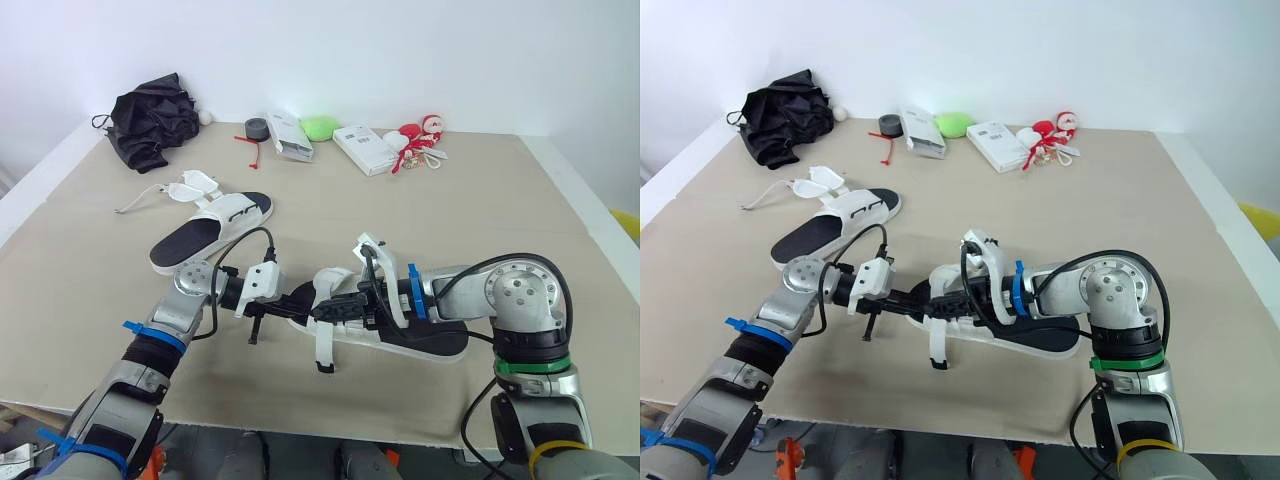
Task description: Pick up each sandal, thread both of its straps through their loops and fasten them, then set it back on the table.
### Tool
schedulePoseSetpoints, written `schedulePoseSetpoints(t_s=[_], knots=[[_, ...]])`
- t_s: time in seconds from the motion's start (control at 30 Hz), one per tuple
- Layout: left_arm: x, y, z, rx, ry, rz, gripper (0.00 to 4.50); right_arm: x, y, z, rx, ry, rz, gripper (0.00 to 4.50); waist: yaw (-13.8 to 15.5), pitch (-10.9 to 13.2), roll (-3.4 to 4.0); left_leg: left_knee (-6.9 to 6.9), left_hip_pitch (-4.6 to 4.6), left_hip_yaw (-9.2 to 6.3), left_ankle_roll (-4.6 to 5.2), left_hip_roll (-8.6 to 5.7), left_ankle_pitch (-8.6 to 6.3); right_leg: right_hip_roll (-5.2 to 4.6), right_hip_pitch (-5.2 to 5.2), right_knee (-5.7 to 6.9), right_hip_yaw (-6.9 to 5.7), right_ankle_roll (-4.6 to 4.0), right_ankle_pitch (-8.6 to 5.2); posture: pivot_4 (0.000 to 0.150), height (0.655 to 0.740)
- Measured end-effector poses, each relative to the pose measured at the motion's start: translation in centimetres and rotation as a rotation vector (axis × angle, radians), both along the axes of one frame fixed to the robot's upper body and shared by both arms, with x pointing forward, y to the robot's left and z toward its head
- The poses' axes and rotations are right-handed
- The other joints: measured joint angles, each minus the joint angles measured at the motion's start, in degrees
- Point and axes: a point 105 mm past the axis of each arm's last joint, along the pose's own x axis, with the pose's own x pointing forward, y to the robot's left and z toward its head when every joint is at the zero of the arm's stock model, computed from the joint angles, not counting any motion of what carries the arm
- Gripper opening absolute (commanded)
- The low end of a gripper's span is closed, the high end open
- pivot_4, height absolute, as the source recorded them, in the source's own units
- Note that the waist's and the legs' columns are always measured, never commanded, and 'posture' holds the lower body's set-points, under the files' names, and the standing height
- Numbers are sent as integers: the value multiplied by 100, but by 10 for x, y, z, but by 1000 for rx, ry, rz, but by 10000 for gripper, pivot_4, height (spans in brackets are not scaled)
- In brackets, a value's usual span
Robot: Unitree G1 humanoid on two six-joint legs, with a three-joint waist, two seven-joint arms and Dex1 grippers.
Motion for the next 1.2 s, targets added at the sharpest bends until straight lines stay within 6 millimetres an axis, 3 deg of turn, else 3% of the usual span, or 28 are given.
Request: schedulePoseSetpoints(t_s=[0.2,0.37,0.47,0.53,0.63,0.67,0.83,0.97,1.2], knots=[[0,-1,1,1,-1,-5,0,2,-16,42,109,-59,35,24545,9,11,9,-1,-3,-4,0,-1,1,-1,0,0,-5,-2,-4,1500,7380],[0,-2,1,1,-1,-10,0,-29,-35,54,129,-139,119,24545,29,12,12,-1,-10,-9,-1,-1,0,-1,-3,0,-11,-4,-10,1500,7380],[0,0,0,2,0,-5,0,-55,-41,44,82,-151,177,24545,31,11,11,0,-6,-7,-1,-1,1,-2,-1,0,-11,-7,-8,1500,7380],[0,0,0,3,1,-3,0,-58,-41,43,79,-148,185,24545,29,11,12,0,-3,-6,-1,0,1,-2,-1,0,-10,-10,-6,1500,7380],[0,-1,0,3,2,-7,0,-75,-39,13,-6,-113,180,24545,33,10,1,0,-3,-8,-1,3,1,-1,2,0,-15,-13,-10,1500,7380],[0,-1,0,3,2,-7,0,-75,-39,12,-7,-109,180,24545,32,10,2,0,-4,-7,-1,3,1,-1,0,0,-13,-13,-10,1500,7380],[1,-2,0,3,4,-9,0,-62,-34,-30,-159,-99,55,24545,36,11,5,0,-4,-5,-2,0,2,-3,-2,0,-11,-12,-9,1500,7380],[1,-2,1,6,5,-14,0,-49,-28,-31,-172,-160,-8,24545,36,11,3,0,-4,-8,-2,1,2,-1,-1,0,-14,-12,-9,1500,7380],[2,0,1,11,5,-9,0,-42,-21,-34,-168,-169,-30,24545,27,12,1,1,-1,-8,-5,5,4,0,-1,0,-13,-19,-3,1500,7380]])
